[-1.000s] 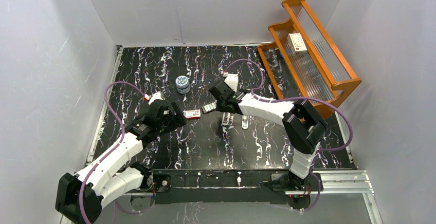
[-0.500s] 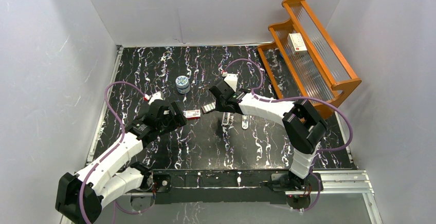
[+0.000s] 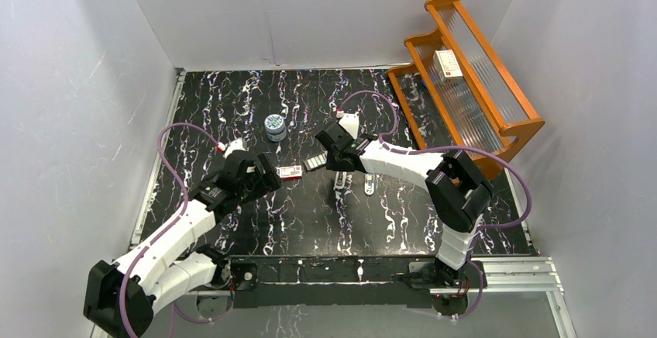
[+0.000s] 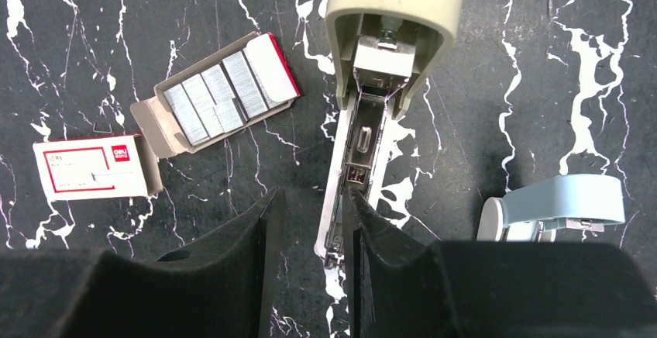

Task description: Load the staples into the stapler

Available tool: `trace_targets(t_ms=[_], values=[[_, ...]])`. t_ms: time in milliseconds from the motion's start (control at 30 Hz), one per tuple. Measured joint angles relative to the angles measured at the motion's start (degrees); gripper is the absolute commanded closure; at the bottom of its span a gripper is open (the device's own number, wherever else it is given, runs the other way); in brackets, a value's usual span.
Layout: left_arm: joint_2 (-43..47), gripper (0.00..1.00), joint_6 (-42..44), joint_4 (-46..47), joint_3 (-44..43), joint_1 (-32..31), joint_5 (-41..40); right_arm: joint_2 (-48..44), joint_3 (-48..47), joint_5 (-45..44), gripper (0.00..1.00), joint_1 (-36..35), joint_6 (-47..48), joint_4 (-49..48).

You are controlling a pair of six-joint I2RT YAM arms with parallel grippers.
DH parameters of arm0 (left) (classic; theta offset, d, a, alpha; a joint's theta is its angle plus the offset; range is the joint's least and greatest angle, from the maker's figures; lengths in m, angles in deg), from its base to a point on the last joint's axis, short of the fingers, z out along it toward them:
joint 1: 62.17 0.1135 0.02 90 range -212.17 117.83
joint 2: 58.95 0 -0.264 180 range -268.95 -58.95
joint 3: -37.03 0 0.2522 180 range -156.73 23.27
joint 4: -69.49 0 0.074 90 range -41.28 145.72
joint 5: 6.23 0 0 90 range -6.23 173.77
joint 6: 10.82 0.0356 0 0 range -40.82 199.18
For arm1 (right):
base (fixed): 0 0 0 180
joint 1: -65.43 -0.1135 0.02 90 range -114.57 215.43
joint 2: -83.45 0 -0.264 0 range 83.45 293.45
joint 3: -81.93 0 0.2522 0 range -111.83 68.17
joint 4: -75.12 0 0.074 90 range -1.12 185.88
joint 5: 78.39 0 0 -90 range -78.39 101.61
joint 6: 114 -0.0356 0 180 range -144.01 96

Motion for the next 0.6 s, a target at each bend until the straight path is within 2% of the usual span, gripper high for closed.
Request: trace_targets(t_ms=[600], values=[[0.0,0.21,0.0,0.0,0.0,0.0,0.0,0.3,0.4,0.3,0.57,0.0,0.0,-0.8]])
